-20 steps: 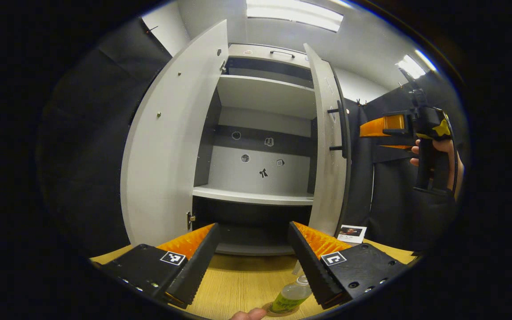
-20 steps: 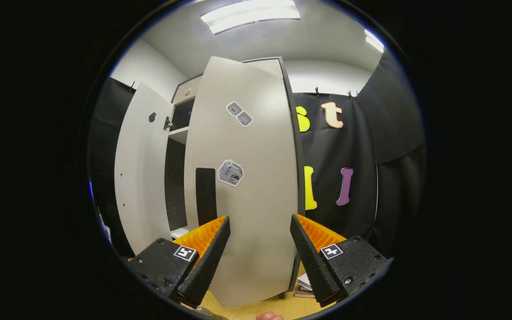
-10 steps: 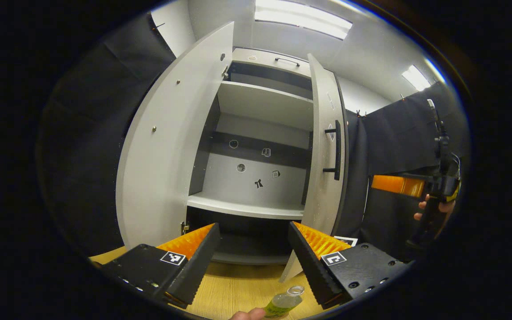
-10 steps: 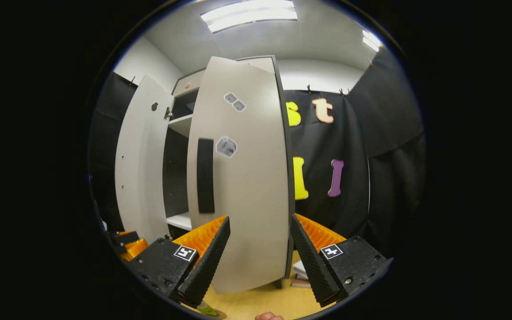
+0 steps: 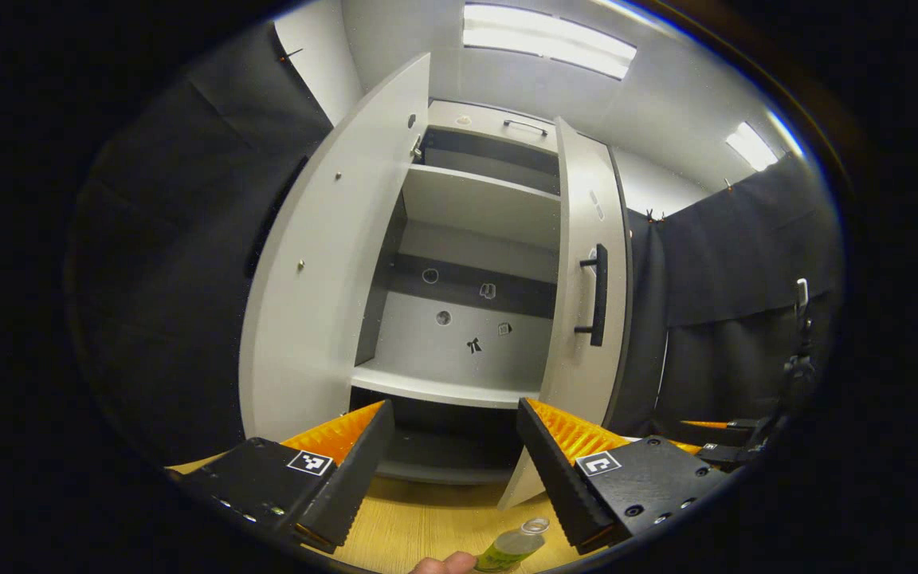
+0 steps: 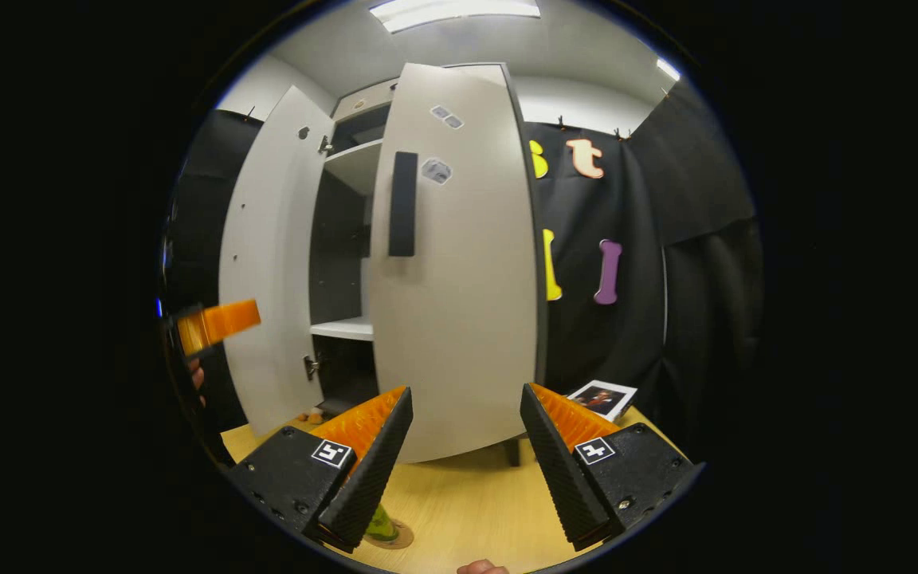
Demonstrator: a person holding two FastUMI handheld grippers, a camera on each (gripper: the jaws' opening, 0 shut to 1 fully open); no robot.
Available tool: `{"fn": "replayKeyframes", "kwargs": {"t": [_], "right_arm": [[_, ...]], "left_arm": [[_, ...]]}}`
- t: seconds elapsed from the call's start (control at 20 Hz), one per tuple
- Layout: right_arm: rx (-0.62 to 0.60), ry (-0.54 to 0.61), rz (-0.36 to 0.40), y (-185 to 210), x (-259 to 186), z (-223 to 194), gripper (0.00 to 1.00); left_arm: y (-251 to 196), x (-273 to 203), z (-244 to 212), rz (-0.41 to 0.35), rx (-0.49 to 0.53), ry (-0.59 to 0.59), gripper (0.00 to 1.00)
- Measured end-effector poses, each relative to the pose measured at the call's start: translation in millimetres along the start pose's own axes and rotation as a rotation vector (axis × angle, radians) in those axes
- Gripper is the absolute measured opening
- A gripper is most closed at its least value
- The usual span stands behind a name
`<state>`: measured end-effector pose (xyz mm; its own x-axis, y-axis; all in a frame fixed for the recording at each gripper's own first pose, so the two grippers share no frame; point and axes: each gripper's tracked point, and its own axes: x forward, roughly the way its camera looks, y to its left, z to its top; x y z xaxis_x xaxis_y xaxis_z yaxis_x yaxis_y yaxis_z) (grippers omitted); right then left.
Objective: Grasp the bottle in the cabinet with the left hand and place it on the coaster, then close the right door with the right hand and the left door with the left hand.
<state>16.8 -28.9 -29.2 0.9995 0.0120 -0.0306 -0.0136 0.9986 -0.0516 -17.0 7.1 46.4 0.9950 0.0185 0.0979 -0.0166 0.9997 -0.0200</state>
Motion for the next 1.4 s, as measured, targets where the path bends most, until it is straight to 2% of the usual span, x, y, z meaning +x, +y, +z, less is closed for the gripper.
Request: {"fn": "replayKeyframes", "kwargs": {"t": [0.1,0.2,0.3,0.35,0.4,0.55,0.65,0.85,0.95,1.1,1.3,1.4], "right_arm": [[0.014,-0.01,0.038,11.9,7.4,4.7,0.84],[0.009,-0.017,0.069,21.6,13.3,8.1,0.84],[0.002,-0.015,0.09,27.0,18.0,9.4,0.84],[0.003,-0.009,0.097,27.6,19.1,9.2,0.84],[0.006,-0.01,0.098,27.0,17.8,9.8,0.84],[0.0,-0.026,0.08,20.4,11.6,14.3,0.84],[-0.005,-0.037,0.059,11.2,6.9,17.7,0.84],[0.006,-0.031,0.001,-15.2,-3.8,17.5,0.84],[0.016,-0.038,-0.034,-27.1,-8.3,18.5,0.84],[0.031,-0.039,-0.063,-38.2,-12.5,18.3,0.84],[0.043,-0.048,-0.065,-40.9,-12.9,24.2,0.84],[0.051,-0.05,-0.057,-40.1,-13.8,27.2,0.84]], "left_arm": [[24.2,-9.6,21.4,0.054,0.036,-0.029,0.95],[54.2,-24.5,41.2,0.121,0.068,-0.047,0.95],[86.4,-37.6,58.4,0.199,0.082,-0.057,0.95],[102.4,-40.8,68.9,0.249,0.087,-0.07,1.0],[120.4,-44.1,80.9,0.307,0.098,-0.084,0.95],[182.5,-41.2,107.1,0.47,0.169,-0.11,0.95],[202.7,-30.8,114.1,0.525,0.197,-0.108,0.95],[221.1,8.6,104.2,0.52,0.17,-0.074,0.95],[228.7,13.3,104.9,0.555,0.183,-0.082,0.95],[227.6,14.9,104.1,0.561,0.158,-0.091,0.94],[213.5,19.0,100.7,0.526,0.141,-0.079,0.94],[197.2,22.7,98.0,0.472,0.14,-0.074,0.93]]}}
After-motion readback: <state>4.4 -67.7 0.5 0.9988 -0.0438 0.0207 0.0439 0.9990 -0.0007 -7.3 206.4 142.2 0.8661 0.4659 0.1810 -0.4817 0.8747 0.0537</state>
